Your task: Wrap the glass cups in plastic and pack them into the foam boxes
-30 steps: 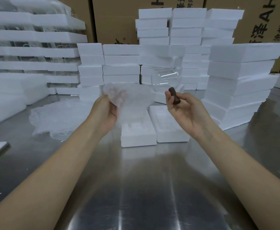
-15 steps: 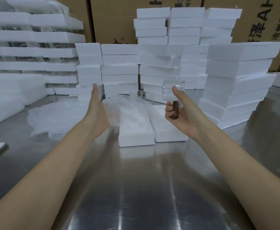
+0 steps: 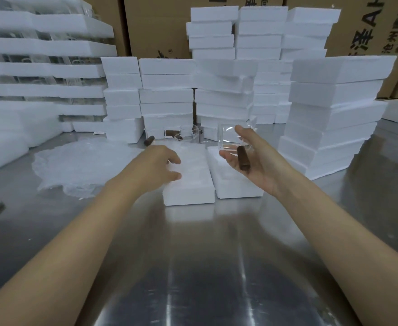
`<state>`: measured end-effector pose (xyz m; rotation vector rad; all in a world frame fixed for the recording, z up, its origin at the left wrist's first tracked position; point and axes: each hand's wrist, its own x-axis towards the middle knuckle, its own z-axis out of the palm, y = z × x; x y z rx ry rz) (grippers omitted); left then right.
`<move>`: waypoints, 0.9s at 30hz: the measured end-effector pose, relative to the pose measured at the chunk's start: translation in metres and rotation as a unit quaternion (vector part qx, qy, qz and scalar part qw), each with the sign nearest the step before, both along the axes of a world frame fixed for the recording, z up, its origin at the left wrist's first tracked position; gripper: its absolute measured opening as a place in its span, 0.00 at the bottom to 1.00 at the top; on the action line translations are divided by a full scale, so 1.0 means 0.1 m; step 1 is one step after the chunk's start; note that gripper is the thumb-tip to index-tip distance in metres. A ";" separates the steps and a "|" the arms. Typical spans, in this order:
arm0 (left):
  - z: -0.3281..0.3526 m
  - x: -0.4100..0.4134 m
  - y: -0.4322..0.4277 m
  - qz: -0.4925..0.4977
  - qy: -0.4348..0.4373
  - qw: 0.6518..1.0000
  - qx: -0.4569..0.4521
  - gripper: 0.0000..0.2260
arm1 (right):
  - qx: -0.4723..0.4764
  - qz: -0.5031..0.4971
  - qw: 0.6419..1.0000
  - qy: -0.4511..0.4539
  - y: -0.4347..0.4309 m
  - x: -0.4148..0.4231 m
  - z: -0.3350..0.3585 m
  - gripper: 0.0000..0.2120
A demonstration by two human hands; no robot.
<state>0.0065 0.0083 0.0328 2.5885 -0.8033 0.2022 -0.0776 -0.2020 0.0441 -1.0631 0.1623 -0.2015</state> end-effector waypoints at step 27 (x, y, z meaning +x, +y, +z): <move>0.13 -0.24 -0.21 -0.047 0.044 0.892 -0.448 0.07 | -0.199 0.087 0.968 -0.122 0.28 0.04 -0.04 0.27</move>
